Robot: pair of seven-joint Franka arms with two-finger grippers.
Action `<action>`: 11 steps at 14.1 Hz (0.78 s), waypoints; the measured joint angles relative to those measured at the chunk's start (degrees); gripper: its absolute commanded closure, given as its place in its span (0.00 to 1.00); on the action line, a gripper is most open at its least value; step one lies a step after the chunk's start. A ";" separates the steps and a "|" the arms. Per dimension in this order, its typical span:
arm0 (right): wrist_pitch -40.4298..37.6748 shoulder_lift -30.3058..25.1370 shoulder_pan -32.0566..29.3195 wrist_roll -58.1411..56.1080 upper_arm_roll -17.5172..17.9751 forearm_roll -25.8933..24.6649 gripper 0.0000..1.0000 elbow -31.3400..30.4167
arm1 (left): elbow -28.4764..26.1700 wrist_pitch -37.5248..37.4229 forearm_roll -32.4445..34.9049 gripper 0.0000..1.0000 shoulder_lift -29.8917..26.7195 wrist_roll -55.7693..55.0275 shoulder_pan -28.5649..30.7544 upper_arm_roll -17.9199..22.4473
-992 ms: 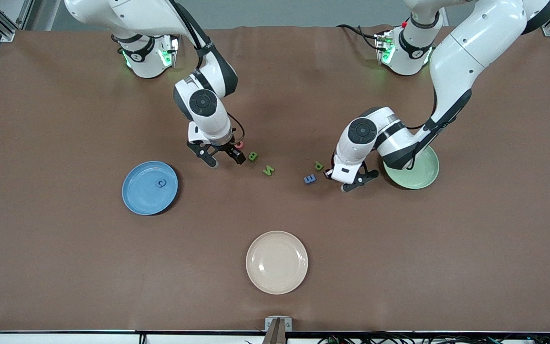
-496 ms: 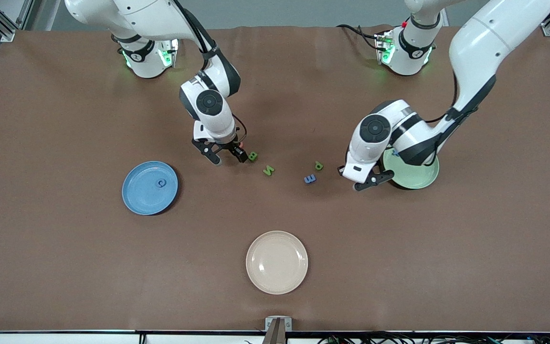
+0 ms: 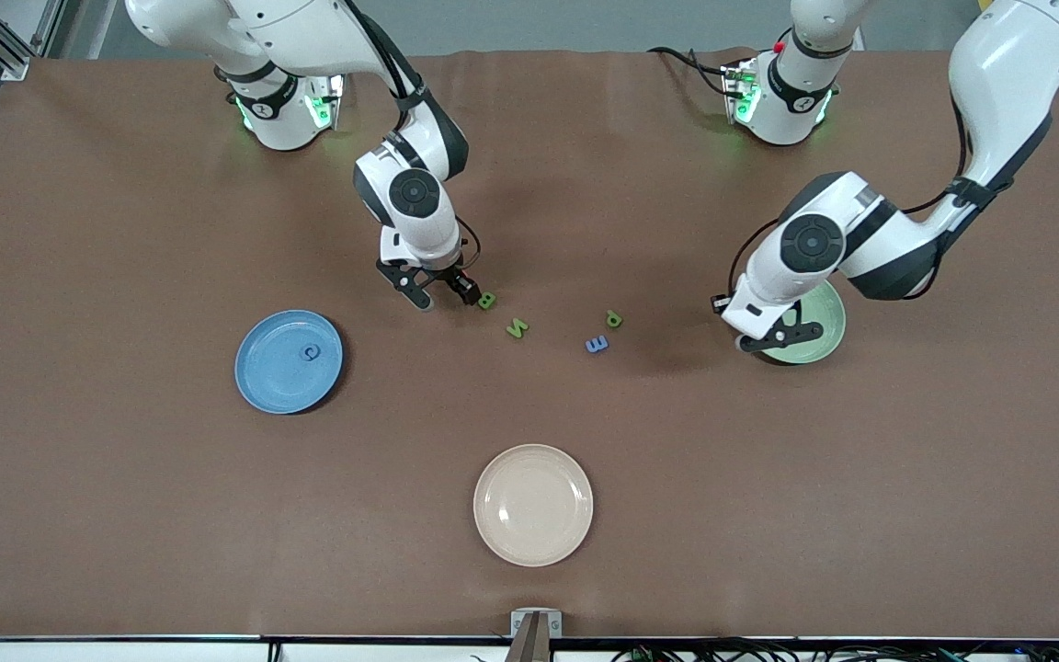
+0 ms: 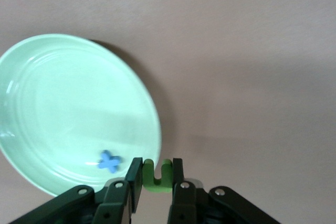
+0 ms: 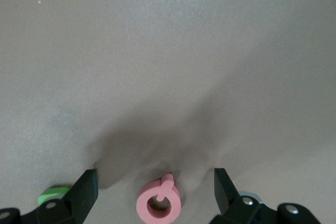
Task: Sort uppercase to blue plate, lowercase to green plate
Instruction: 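Grasp the green u with the left gripper while the right gripper grasps the pink letter, then drop the u on the green plate while the right gripper drops pink letter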
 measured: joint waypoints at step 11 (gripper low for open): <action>-1.61 -0.73 1.67 0.19 -0.07 0.00 0.85 0.31 | -7.97 2.38 7.48 0.91 0.12 10.25 13.00 -1.71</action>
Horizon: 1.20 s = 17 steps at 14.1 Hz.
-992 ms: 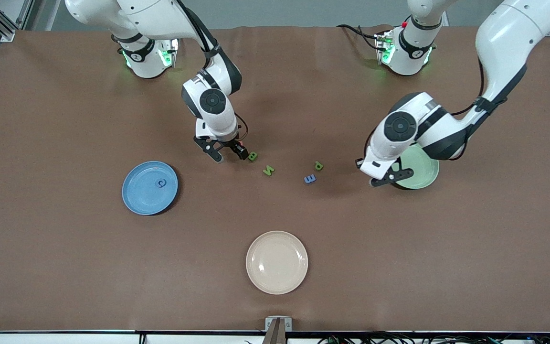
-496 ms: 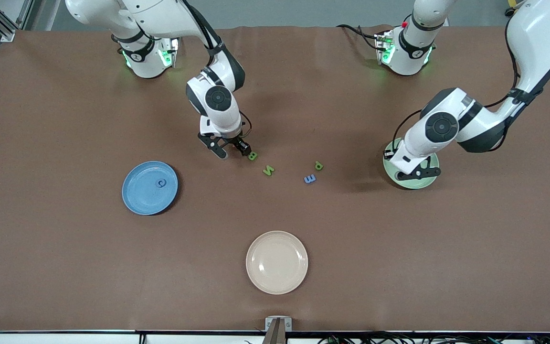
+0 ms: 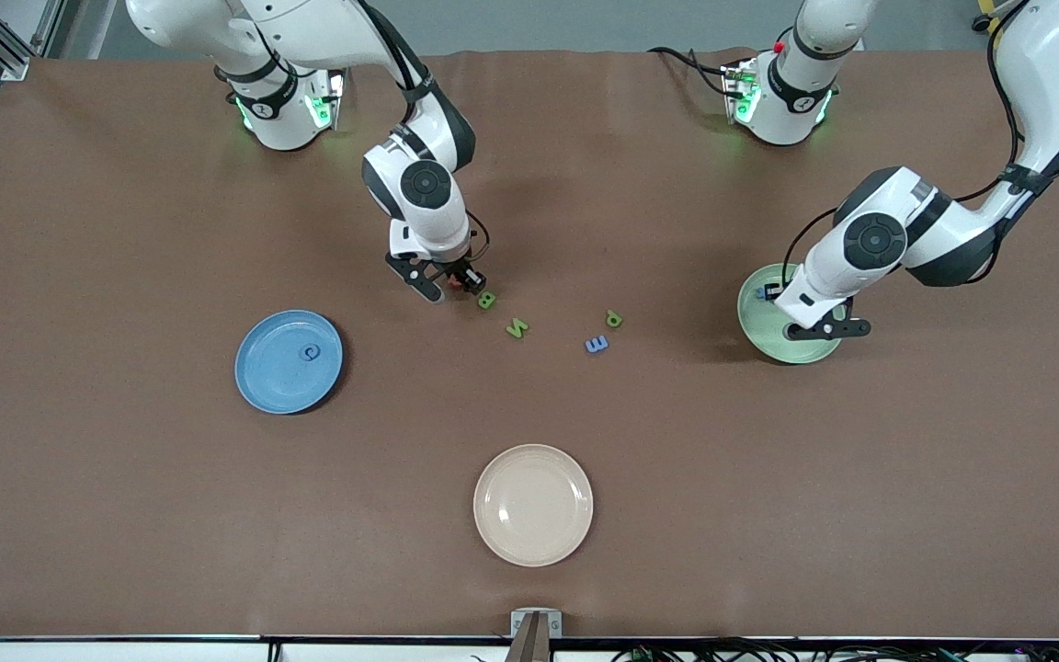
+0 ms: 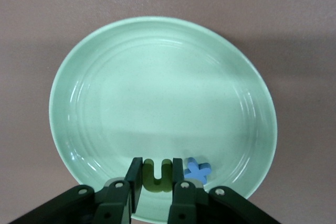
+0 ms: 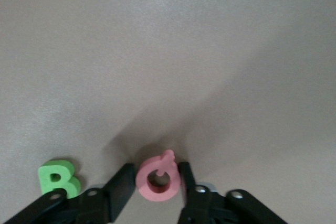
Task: Sort uppercase to blue plate, lowercase to green plate
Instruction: 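Drop the u on the green plate while the right gripper drops pink letter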
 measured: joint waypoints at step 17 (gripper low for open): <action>-15.46 -8.67 -24.15 -37.96 -2.02 0.00 0.97 1.23 | -3.58 3.20 4.78 0.78 2.05 0.00 0.47 2.61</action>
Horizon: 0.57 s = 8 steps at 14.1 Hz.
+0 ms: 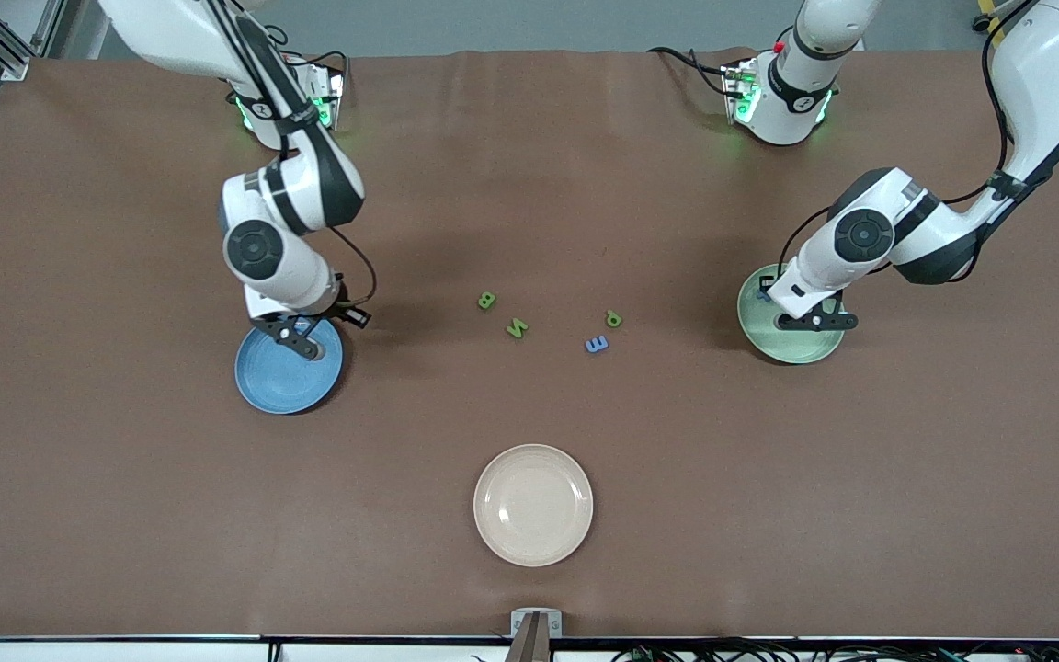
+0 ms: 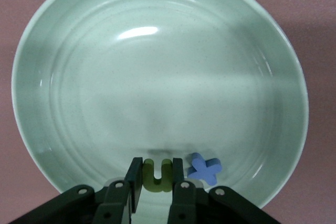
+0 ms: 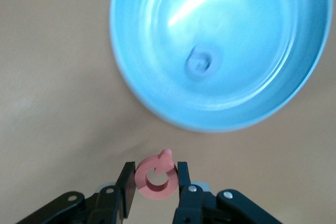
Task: Sort uppercase to blue plate, lowercase to green plate
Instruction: 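Drop the u on the green plate while the right gripper drops pink letter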
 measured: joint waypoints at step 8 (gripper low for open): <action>2.58 1.40 -12.63 -17.89 -0.04 -0.01 0.92 0.11 | 0.07 1.13 1.08 0.01 0.41 -0.01 0.08 -0.19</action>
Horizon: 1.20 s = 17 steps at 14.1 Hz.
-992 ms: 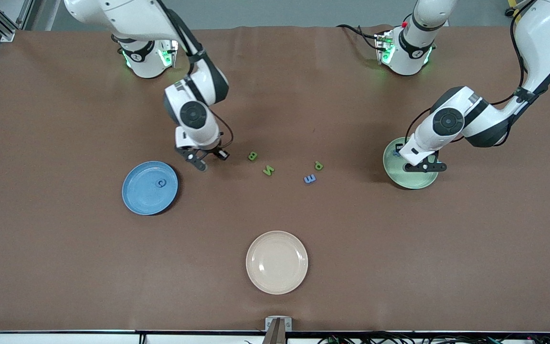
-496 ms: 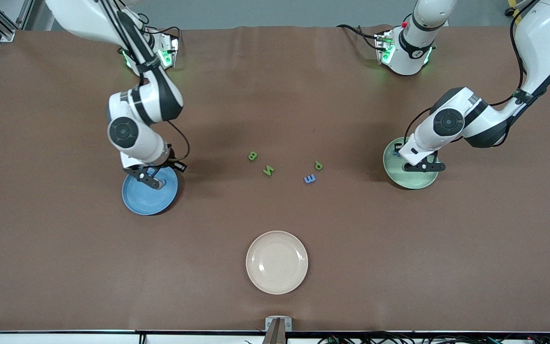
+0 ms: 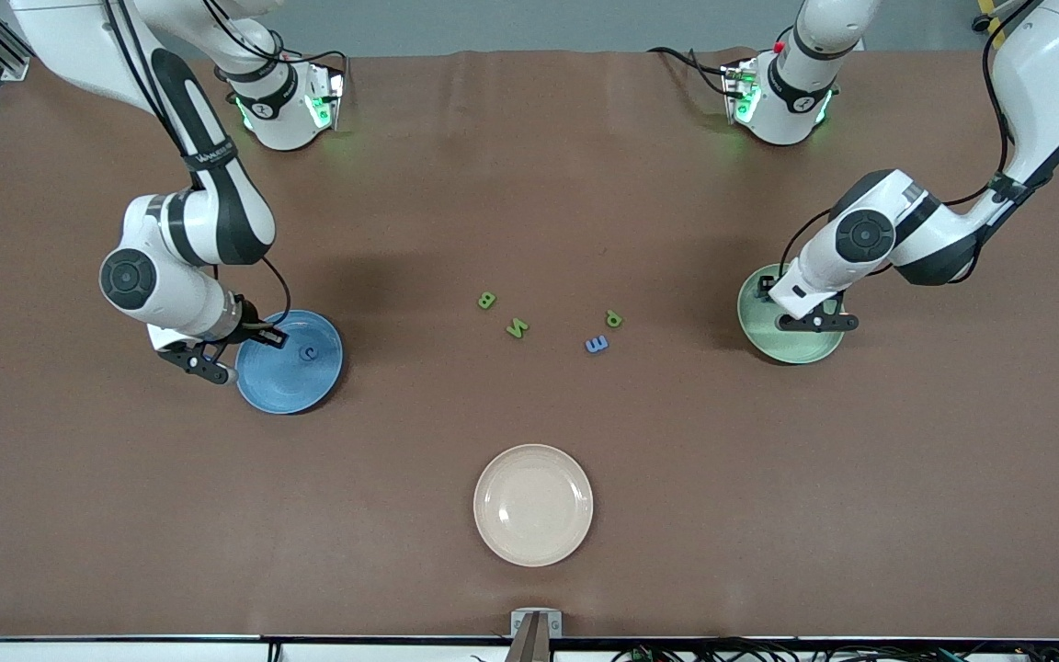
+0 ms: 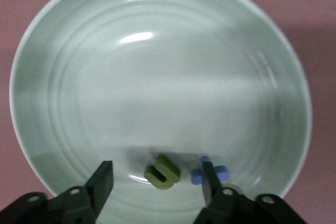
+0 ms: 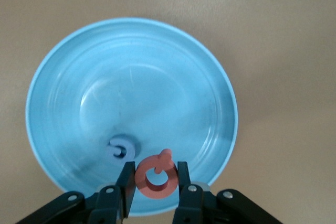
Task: Sort uppercase to blue plate, lowercase to green plate
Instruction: 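Drop the u on the green plate while the right gripper drops pink letter, then grasp the green p with the left gripper while the right gripper grasps the green B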
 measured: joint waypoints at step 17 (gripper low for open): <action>0.74 3.13 14.41 22.91 2.81 2.19 0.00 3.09 | 22.21 0.24 -10.07 0.01 1.04 -45.37 -48.22 12.97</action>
